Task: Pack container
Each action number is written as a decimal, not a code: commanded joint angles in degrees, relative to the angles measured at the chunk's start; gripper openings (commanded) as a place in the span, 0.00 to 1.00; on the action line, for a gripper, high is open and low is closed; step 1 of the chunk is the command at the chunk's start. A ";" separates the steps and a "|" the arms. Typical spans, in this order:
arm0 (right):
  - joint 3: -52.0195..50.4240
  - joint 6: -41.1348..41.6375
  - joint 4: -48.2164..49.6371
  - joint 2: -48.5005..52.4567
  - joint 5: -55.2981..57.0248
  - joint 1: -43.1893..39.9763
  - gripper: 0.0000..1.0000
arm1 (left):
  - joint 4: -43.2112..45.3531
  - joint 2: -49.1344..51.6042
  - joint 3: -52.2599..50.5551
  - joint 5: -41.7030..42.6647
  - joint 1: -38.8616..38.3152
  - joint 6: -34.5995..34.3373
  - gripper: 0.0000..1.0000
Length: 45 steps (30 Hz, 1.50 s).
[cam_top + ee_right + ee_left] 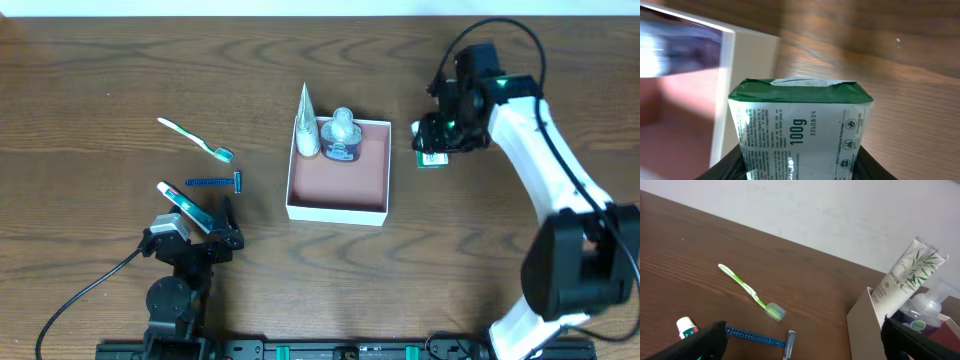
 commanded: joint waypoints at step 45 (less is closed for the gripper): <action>0.57 30.80 10.40 4.79 9.62 18.49 0.13 | -2.12 -0.02 -1.20 -0.63 0.35 1.01 0.98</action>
